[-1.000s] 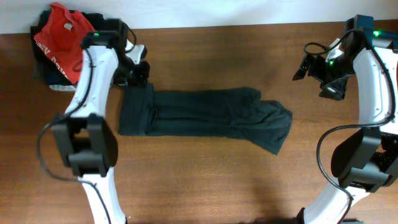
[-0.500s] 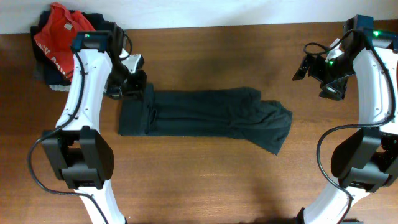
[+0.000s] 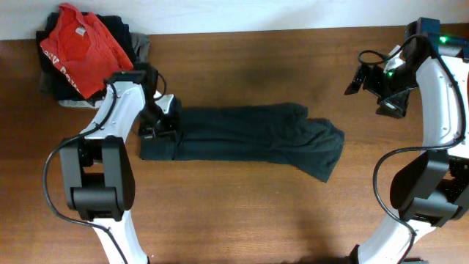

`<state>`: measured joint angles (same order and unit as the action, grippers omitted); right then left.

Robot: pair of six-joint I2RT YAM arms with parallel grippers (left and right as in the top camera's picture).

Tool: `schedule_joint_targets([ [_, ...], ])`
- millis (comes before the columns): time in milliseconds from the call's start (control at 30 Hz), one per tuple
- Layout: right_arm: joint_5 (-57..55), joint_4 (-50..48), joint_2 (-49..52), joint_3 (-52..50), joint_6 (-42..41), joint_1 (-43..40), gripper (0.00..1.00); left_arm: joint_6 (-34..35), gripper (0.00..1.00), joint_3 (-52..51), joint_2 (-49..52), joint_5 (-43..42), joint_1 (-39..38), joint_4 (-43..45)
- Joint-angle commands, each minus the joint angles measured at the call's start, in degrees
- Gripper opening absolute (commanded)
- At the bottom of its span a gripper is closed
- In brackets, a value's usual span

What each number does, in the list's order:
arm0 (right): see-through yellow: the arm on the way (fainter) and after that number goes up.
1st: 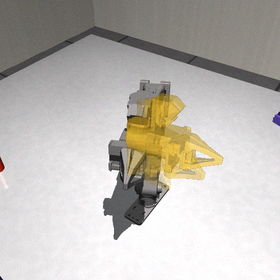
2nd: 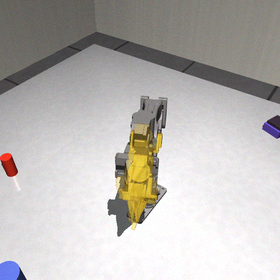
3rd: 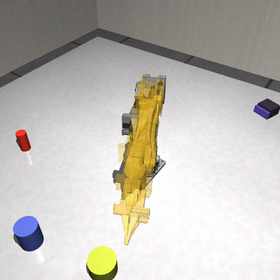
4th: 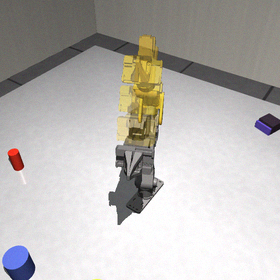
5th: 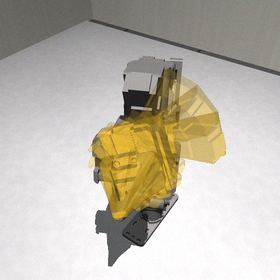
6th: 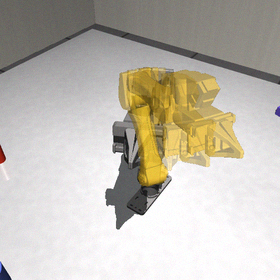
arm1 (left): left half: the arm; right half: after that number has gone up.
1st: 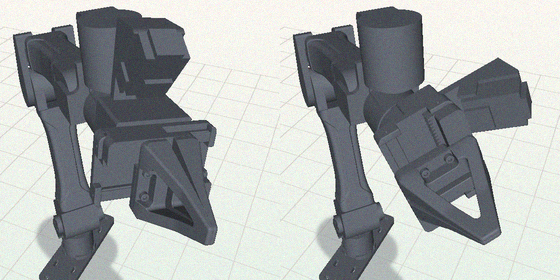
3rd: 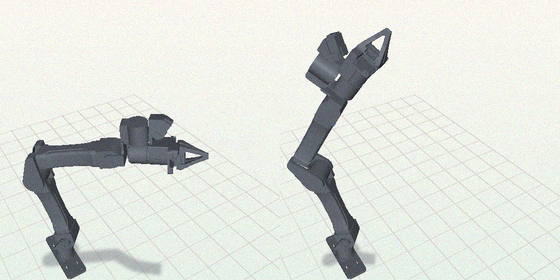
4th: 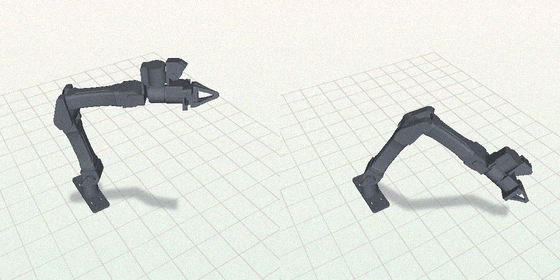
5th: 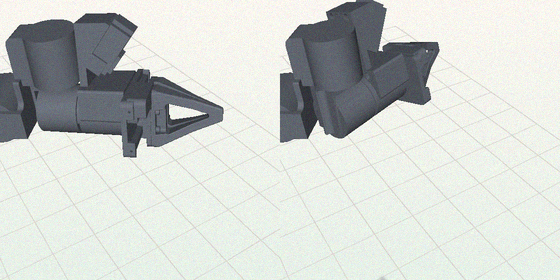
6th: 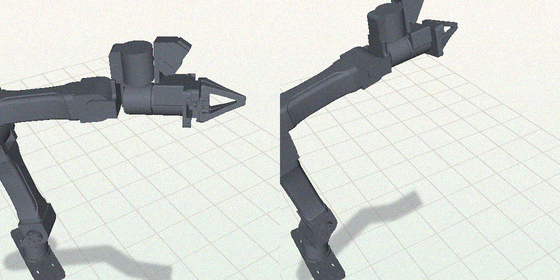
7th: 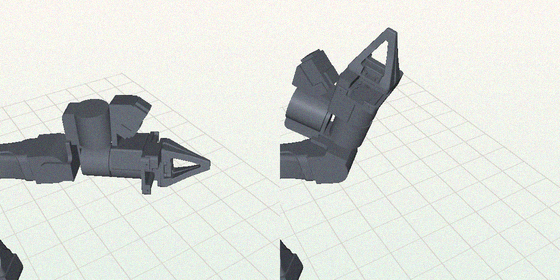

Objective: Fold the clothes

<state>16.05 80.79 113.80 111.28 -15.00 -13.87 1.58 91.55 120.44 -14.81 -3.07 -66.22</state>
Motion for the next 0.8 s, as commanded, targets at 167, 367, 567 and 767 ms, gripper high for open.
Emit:
schedule_joint_targets([
  [167,-0.2,0.0,0.1,0.6,-0.1,0.3,0.99,0.8,0.01,-2.5,0.5,-0.5,-0.3,2.2],
  [367,-0.2,0.0,0.1,0.6,-0.1,0.3,0.99,0.8,0.0,4.6,-0.8,-0.9,-0.3,-1.6],
  [567,-0.2,0.0,0.1,0.6,-0.1,0.3,0.99,0.5,0.01,14.9,-4.6,-0.8,-0.3,-6.1],
  [767,-0.2,0.0,0.1,0.6,-0.1,0.3,0.99,2.4,0.41,17.3,-5.9,7.6,1.3,-4.8],
])
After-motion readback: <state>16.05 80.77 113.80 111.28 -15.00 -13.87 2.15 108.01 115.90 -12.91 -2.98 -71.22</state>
